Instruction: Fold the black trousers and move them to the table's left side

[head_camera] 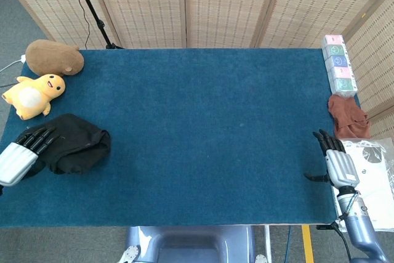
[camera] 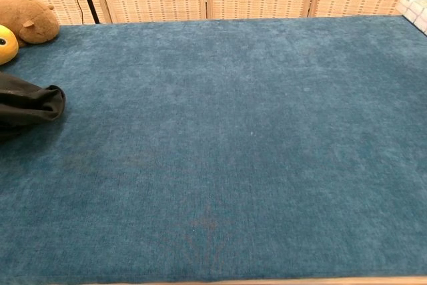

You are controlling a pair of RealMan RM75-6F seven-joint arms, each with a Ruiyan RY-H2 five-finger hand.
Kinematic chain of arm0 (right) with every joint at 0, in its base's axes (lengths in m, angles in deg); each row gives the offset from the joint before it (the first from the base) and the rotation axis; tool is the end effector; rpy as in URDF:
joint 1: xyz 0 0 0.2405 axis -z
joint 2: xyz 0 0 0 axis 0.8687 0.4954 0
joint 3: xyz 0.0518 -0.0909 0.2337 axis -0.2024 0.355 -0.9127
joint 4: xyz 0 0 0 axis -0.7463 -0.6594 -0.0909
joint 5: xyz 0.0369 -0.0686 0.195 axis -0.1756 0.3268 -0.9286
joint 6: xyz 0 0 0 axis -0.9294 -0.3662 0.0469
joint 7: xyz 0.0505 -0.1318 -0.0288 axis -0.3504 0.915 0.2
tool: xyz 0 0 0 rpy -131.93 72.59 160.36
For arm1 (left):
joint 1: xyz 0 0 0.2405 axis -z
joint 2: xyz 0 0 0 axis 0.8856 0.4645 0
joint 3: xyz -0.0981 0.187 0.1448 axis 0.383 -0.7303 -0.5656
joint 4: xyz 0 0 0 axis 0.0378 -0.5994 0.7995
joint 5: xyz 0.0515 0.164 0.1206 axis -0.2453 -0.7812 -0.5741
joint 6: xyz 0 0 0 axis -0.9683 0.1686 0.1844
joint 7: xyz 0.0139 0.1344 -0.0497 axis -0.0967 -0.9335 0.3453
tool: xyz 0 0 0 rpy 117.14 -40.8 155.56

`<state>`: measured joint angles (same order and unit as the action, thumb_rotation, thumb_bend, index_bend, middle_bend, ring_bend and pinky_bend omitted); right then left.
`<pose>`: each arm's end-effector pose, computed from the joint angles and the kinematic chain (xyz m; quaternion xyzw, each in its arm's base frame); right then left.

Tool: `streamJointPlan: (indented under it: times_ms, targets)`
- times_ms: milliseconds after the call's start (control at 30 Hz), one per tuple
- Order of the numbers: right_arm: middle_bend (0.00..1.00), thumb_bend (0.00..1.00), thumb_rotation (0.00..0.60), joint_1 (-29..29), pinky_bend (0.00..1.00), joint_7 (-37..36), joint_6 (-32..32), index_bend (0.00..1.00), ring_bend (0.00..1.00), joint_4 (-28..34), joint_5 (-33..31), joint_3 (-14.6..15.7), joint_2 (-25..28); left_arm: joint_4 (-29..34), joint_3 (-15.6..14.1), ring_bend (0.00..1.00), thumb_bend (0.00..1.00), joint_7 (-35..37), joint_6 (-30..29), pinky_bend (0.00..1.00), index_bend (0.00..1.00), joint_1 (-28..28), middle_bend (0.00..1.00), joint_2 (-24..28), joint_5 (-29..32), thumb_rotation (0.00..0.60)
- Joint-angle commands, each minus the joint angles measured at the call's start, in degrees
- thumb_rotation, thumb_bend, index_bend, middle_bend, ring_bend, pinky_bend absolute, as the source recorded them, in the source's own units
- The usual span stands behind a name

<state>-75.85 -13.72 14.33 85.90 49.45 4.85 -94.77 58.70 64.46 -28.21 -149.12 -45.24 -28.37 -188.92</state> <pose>-0.3154 -0.2539 0.1080 0.5694 -0.5067 0.3640 0.5354 -0.3912 0.2455 0.1634 -0.7977 -0.1770 -0.3221 0.4781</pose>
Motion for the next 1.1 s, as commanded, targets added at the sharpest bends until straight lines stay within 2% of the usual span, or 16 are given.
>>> streamJointPlan:
  times_ms: [33,133,300,367,400,500,533,667,733,833,1000,1100]
  targets:
    - [0.00,0.00,0.600,0.05,0.00,0.39,-0.14,0.00,0.00,0.68,-0.06,0.06,0.39,3.84,-0.92,0.00,0.10,-1.15,-2.30,0.22,0.00,-2.28,0.00,3.38,-0.73,0.513]
    - [0.00,0.00,0.600,0.10,0.00,0.58,-0.32,0.00,0.00,1.17,0.13,0.15,0.68,6.68,-1.32,0.00,0.06,-0.60,-3.83,0.21,0.00,-3.44,0.00,5.21,-1.09,0.512]
    - [0.00,0.00,0.600,0.46,0.00,0.75,-1.23,0.00,0.00,2.33,0.88,0.40,1.31,11.40,-0.83,0.00,0.06,-0.29,-7.21,0.21,0.00,-5.78,0.00,8.04,-0.67,0.514]
    - [0.00,0.00,0.600,0.64,0.00,0.81,-1.80,0.00,0.00,2.66,1.34,0.47,1.56,13.77,-0.09,0.00,0.05,1.24,-8.39,0.21,0.00,-6.55,0.00,9.05,0.08,0.512]
    - [0.00,0.00,0.600,0.79,0.00,0.93,-2.44,0.00,0.00,2.80,1.89,0.49,1.76,16.62,0.71,0.00,0.05,4.56,-8.70,0.21,0.00,-7.07,0.00,9.73,1.29,0.512]
    - [0.00,0.00,0.600,1.27,0.00,0.90,-4.19,0.00,0.00,2.78,3.25,0.59,2.00,23.94,1.32,0.00,0.05,6.52,-6.76,0.18,0.00,-7.34,0.00,12.26,2.68,0.581]
    - [0.00,0.00,0.600,1.55,0.00,1.11,-5.31,0.00,0.00,2.54,3.82,0.50,1.93,26.81,1.84,0.00,0.05,5.30,-5.95,0.17,0.00,-7.56,0.00,12.74,3.62,0.600]
    - [0.00,0.00,0.600,2.42,0.00,2.30,-9.62,0.00,0.00,0.34,5.72,0.08,0.31,38.65,2.36,0.00,0.05,-0.83,-1.82,0.12,0.00,-8.02,0.00,15.76,6.11,0.600]
    - [0.00,0.00,0.600,2.86,0.00,2.74,-13.19,0.00,0.00,-2.11,7.47,-0.51,-1.44,47.01,3.04,0.00,0.05,-7.40,0.90,0.06,0.00,-8.25,0.00,17.91,8.52,0.600]
    - [0.00,0.00,0.600,3.28,0.00,1.99,-15.91,0.00,0.00,-4.31,9.36,-0.69,-2.62,55.83,4.25,0.00,0.05,-14.40,1.46,0.01,0.00,-8.76,0.00,20.15,10.32,0.600]
    - [0.00,0.00,0.600,3.92,0.00,2.74,-17.94,0.00,0.00,-4.53,11.03,-0.40,-2.17,64.59,5.69,0.00,0.05,-20.02,0.82,0.00,0.00,-10.34,0.00,22.61,12.38,0.600]
    - [0.00,0.00,0.600,4.23,0.00,3.29,-18.43,0.00,0.00,-4.04,11.49,-0.17,-1.89,66.54,6.17,0.00,0.05,-21.90,0.68,0.00,0.00,-10.80,0.00,22.80,12.19,0.600]
